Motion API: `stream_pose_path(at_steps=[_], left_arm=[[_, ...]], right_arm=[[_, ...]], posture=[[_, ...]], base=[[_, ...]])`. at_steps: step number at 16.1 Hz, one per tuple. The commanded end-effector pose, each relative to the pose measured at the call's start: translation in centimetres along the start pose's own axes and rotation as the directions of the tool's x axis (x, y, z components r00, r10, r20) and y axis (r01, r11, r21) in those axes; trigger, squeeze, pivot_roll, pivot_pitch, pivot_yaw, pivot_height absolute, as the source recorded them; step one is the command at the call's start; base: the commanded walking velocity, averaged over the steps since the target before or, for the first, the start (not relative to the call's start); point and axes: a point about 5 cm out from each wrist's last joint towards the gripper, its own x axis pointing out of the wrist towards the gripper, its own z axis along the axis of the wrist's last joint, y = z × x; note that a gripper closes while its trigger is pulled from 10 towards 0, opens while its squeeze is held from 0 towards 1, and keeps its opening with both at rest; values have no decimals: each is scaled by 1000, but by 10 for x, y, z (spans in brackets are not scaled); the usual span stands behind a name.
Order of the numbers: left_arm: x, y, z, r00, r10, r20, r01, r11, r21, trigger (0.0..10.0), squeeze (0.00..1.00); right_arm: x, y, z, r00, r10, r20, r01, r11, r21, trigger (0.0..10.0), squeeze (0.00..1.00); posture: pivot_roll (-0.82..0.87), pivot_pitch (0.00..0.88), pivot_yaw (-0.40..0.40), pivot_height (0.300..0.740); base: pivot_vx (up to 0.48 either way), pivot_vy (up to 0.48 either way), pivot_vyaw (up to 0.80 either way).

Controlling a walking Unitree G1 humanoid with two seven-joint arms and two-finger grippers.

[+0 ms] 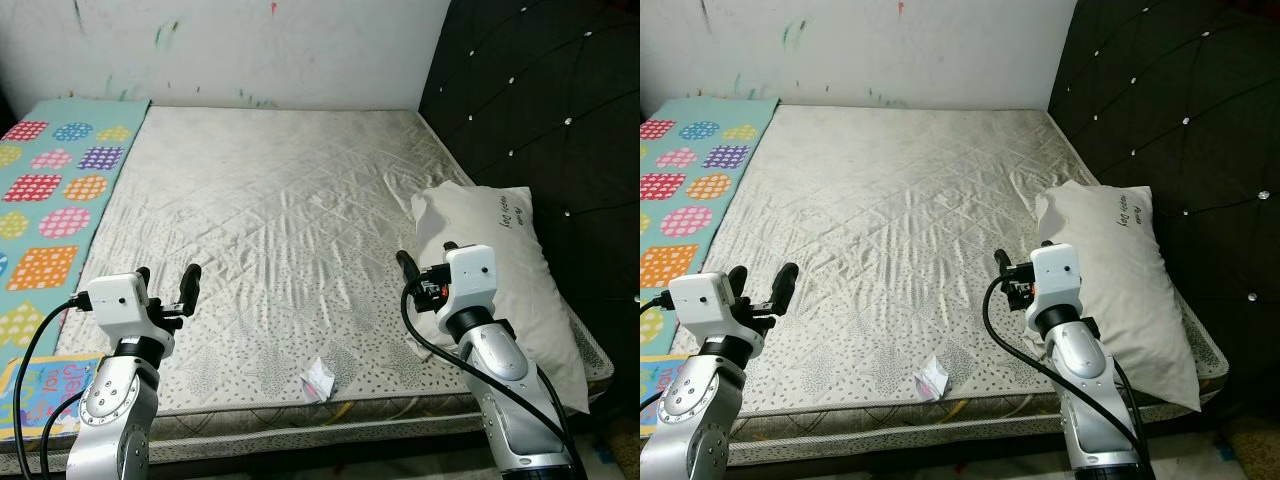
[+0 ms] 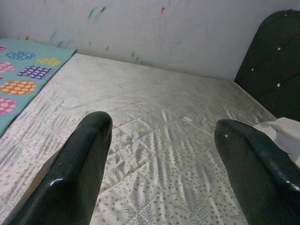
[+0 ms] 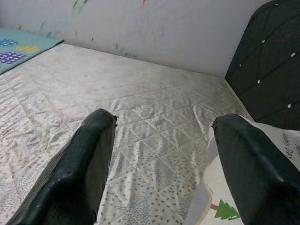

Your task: Clean up the room

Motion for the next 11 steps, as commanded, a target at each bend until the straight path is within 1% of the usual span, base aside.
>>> stream_pose_path(at_steps=[1, 3, 4, 5, 7, 8, 9, 11], left_arm=[[-3, 1, 3, 1000, 6, -4, -6, 1000, 8, 10000, 0], [-7, 3, 2, 1000, 27, -15, -27, 1000, 6, 10000, 0], [-11, 7, 2, 999, 45, -21, -44, 999, 11, 10000, 0], [-13, 9, 2, 998, 51, -25, -51, 999, 16, 10000, 0], [-18, 15, 1, 997, 63, -45, -61, 998, 31, 10000, 0], [-22, 17, -1, 996, 54, -68, -51, 997, 53, 10000, 0], [-24, 17, -2, 996, 48, -75, -43, 997, 61, 10000, 0], [-26, 18, -4, 995, 51, -88, -46, 997, 62, 10000, 0]], right_arm=[[-3, -9, -2, 1000, 10, -19, -10, 1000, -14, 10000, 0], [-5, -16, -5, 999, 15, -37, -16, 1000, -12, 10000, 0], [-7, -23, -7, 999, 19, -48, -19, 1000, -12, 10000, 0], [-8, -23, -8, 998, 23, -55, -24, 1000, -17, 10000, 0], [-18, -18, -13, 995, 64, -80, -68, 996, -51, 10000, 0], [-25, -16, -18, 993, 70, -91, -72, 997, -24, 10000, 0], [-27, -17, -20, 993, 64, -99, -65, 998, -10, 10000, 0], [-32, -23, -26, 992, 39, -123, -42, 999, -26, 10000, 0]], posture=[[-44, 8, -65, 740], [-42, 30, -61, 740], [-43, 49, -59, 740], [-43, 57, -58, 740], [-41, 73, -57, 740], [-40, 82, -55, 740], [-41, 86, -53, 740], [-44, 97, -50, 740]], base=[[0, 0, 0], [0, 0, 0], [0, 0, 0], [0, 0, 0], [0, 0, 0], [0, 0, 0], [0, 0, 0], [0, 0, 0]])
